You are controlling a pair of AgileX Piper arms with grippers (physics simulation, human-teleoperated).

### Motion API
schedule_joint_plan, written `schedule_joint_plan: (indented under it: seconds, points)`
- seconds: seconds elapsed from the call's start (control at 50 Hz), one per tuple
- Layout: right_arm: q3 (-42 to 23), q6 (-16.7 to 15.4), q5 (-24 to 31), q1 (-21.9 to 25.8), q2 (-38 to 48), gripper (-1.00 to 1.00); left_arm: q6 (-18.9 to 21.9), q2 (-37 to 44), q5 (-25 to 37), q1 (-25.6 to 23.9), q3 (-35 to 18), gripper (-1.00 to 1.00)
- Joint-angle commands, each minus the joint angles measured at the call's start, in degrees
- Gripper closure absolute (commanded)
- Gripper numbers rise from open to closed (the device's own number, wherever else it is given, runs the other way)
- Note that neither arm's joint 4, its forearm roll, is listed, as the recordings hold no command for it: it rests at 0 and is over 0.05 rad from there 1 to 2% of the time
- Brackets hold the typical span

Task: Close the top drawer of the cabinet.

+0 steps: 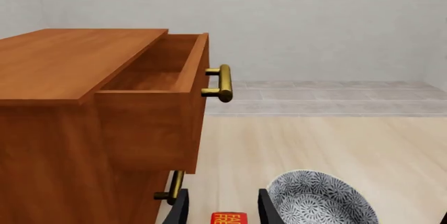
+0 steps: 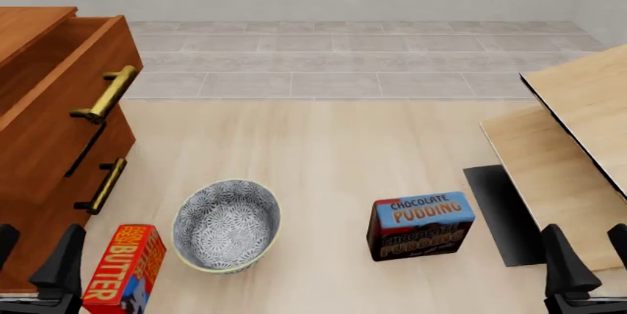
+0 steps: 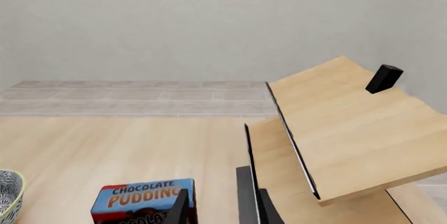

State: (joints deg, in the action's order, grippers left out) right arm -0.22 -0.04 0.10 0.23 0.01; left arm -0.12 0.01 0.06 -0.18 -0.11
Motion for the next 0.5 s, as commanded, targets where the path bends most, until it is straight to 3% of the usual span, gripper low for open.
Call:
schedule_joint_plan:
  seconds: [0.02, 0.4, 0.5]
  points:
    - [-0.73, -0.24, 0.17, 0.9, 0.02, -1.0, -0.14, 0.02, -0.11, -0.42, -0.3, -1.0]
    - [-0.92, -0.17, 0.28, 1.22, 0.0, -1.0, 1.32, 0.01, 0.2, -0.23, -0.36, -1.0]
    - [-0.56, -0.16, -0.1, 1.38, 0.0, -1.0, 4.2, 0.01, -0.06, -0.79, -0.58, -1.0]
